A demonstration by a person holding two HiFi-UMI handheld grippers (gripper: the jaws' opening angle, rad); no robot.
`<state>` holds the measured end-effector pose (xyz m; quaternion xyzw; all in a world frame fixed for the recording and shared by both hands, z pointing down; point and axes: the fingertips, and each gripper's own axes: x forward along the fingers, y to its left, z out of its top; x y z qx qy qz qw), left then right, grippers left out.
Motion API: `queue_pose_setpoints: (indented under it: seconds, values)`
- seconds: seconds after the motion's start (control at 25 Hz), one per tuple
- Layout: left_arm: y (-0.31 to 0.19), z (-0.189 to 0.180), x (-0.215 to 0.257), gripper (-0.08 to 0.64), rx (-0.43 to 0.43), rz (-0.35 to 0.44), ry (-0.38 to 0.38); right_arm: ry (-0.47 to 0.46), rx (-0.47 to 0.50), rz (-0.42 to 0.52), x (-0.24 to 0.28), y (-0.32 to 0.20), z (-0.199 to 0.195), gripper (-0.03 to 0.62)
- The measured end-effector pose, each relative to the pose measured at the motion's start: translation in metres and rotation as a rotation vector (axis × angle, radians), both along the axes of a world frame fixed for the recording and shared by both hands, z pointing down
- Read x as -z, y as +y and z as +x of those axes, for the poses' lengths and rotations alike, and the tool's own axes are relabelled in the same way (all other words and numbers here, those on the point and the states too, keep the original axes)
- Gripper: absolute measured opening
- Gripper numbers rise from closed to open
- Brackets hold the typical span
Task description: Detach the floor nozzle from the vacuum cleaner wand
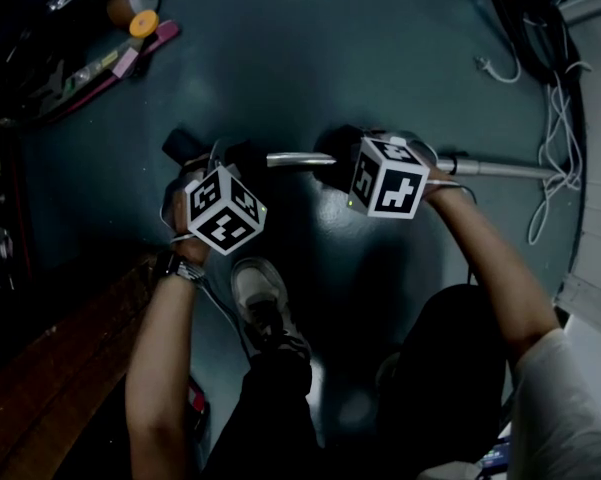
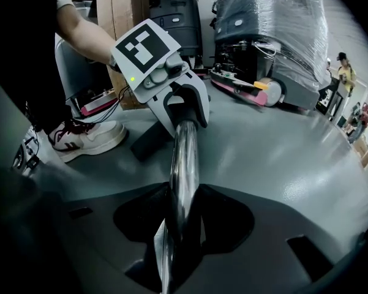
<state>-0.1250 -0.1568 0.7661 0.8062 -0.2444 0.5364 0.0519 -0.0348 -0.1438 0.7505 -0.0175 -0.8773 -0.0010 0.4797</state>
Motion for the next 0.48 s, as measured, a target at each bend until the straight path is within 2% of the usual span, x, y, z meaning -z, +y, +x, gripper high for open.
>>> queue_pose_setpoints:
  seconds: [0.28, 0.48]
  values:
    - [0.007, -0.002, -0.004, 0.225, -0.043, -0.070, 0.027, -0.034, 0.026, 0.026, 0.003, 0.001, -0.004, 0.163]
    - [0.022, -0.002, -0.017, 0.222, -0.037, -0.205, 0.051, -0.019, 0.047, 0.004, -0.006, 0.010, -0.003, 0.163]
